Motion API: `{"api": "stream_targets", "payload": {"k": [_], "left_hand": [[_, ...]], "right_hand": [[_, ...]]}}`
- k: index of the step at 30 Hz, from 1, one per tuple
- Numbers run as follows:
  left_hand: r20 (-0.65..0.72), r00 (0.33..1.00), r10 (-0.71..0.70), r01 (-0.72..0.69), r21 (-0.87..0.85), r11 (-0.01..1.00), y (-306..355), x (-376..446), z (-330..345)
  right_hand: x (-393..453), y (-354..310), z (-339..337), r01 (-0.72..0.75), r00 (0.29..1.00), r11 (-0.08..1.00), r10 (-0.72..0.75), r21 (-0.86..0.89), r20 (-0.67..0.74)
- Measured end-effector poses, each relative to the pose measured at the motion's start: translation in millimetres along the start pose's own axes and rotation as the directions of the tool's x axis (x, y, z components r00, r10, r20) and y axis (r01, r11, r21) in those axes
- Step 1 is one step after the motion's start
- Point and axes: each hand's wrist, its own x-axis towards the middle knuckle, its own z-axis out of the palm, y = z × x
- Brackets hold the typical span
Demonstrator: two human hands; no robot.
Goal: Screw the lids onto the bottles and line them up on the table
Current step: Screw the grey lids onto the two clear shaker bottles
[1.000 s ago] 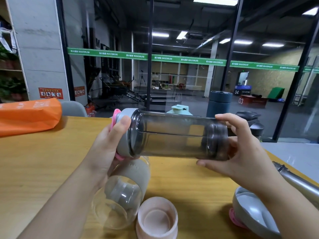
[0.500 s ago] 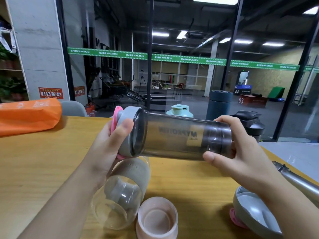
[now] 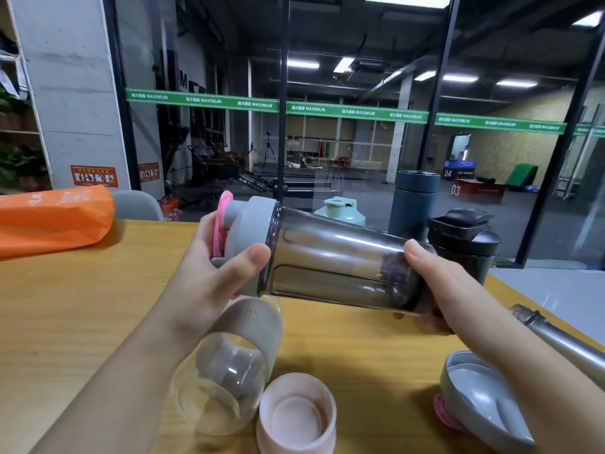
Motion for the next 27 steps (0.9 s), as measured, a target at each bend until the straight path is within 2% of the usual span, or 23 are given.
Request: {"api": "stream_targets", "payload": {"k": [3, 7, 10, 16, 27], "left_hand": [[-0.042, 0.999, 0.017, -0.016, 0.026, 1.0, 1, 1, 1], [-0.103, 0.995, -0.012, 0.01, -0.019, 1.0, 2, 3, 0], [-0.109, 0.994, -0.032, 0.024, -0.068, 0.997, 3, 3, -1], [-0.053, 0.993, -0.11, 0.108, -0.046, 0.993, 6, -1, 0], [-0.007, 0.988, -0.151, 0.15, -0.075, 0.986, 5, -1, 2]], "right_hand": [[-4, -3, 2, 0.073, 0.997, 0.994, -0.075, -0.08, -0.019], [-13, -7, 4, 0.249, 0.968, 0.968, -0.249, -0.033, -0.014], [-15, -9, 4, 0.387, 0.922, 0.92, -0.388, -0.067, -0.01], [-18, -10, 3, 0.544, 0.825, 0.817, -0.562, -0.191, -0.055], [-17, -6, -2, 0.526, 0.805, 0.765, -0.588, -0.372, -0.071]]}}
